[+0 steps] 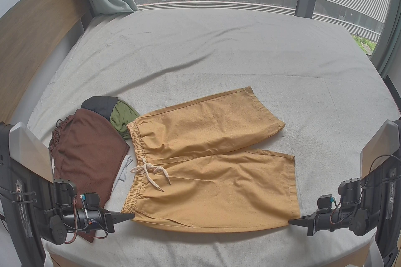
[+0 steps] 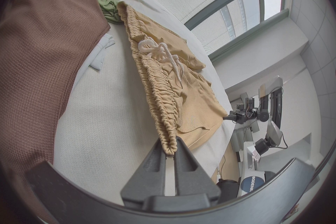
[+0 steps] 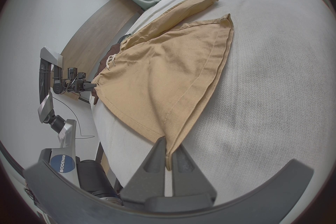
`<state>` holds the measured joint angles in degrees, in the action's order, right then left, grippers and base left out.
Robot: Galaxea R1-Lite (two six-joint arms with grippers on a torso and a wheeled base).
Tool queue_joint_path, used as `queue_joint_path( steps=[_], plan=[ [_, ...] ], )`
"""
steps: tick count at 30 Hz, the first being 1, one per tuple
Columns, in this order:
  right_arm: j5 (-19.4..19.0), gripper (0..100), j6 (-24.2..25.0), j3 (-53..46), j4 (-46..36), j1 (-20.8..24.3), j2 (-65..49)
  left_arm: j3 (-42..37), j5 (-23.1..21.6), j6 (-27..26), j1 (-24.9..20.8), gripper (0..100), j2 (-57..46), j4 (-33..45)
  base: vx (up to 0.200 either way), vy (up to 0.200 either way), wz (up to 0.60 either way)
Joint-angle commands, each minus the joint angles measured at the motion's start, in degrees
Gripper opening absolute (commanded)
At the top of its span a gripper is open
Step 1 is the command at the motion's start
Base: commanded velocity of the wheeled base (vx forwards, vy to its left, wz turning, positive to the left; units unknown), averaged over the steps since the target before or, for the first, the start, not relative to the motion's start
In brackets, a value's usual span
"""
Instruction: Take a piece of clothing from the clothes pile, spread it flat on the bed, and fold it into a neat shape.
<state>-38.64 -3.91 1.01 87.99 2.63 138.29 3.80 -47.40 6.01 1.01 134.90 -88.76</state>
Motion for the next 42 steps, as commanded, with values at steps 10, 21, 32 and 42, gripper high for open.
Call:
queue_joint_path(
  steps=[10,21,32,42],
  plan=[
    [-3.3,0,0.1,-0.9,0.3,0.1,-5.0,0.6,-1.5,0.5,0.1,0,-2.9,-0.2,0.0,0.0,0.0],
    [-4.1,0,3.6,0.2,0.3,0.9,-10.8,3.0,-2.3,6.7,-2.0,0,-8.7,-0.2,0.0,0.0,0.0],
    [-4.1,0,7.9,2.8,0.3,1.1,-13.7,4.3,-2.2,8.1,-2.4,0,-9.5,-0.2,0.0,0.0,0.0],
    [-4.3,0,8.7,2.8,0.3,1.6,-16.1,7.0,-1.5,11.7,-2.7,0,-9.7,-0.2,0.0,0.0,0.0]
  ],
)
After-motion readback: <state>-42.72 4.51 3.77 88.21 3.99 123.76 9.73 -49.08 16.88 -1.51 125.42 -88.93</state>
